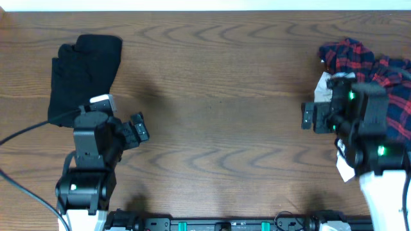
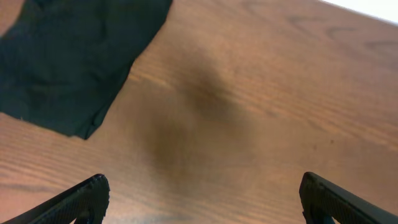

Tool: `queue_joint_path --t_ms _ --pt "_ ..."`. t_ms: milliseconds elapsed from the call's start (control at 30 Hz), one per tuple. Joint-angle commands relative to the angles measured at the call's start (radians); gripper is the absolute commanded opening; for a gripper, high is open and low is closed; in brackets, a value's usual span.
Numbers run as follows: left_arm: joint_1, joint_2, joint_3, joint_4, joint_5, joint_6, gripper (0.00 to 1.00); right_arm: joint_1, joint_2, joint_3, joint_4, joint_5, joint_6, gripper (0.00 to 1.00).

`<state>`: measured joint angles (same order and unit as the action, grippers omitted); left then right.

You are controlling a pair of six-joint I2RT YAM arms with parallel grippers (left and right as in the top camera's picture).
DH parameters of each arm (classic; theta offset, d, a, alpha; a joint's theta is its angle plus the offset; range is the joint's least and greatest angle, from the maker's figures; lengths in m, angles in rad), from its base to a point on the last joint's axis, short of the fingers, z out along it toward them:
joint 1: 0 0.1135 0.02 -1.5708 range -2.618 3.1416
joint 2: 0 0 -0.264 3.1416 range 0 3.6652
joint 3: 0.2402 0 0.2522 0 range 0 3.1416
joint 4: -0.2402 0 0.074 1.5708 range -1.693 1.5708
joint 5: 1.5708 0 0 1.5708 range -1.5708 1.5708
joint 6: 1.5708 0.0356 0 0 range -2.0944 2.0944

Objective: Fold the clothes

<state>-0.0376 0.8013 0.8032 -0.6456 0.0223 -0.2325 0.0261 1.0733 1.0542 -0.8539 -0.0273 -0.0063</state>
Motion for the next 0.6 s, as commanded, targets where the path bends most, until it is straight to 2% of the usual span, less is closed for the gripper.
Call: queue_joint_path --t_ms 0,67,167,300,400,567 --pt "-0.004 0.018 0.032 -0.017 -0.004 -0.002 0.98 -0.008 0.103 0.153 -0.102 -0.072 0.013 0.99" --pt "-0.004 0.018 0.032 -0.017 -0.004 -0.002 0.98 -0.008 0.143 0.218 -0.160 -0.079 0.013 0.99" --pt "-0.004 0.016 0.032 -0.016 -0.004 -0.002 0.98 -0.008 0.154 0.247 -0.151 -0.049 0.021 0.99" --pt "-0.004 0.016 0.032 -0.016 -0.004 -0.002 0.98 -0.022 0.162 0.255 -0.106 0.099 0.145 0.99" --pt "-0.004 0.016 0.032 -0.016 -0.004 -0.002 0.98 -0.079 0.204 0.274 -0.081 0.179 0.183 0.99" --pt "-0.004 0.016 0.032 -0.016 -0.004 -0.002 0.98 -0.210 0.353 0.388 -0.098 0.169 0.219 0.99"
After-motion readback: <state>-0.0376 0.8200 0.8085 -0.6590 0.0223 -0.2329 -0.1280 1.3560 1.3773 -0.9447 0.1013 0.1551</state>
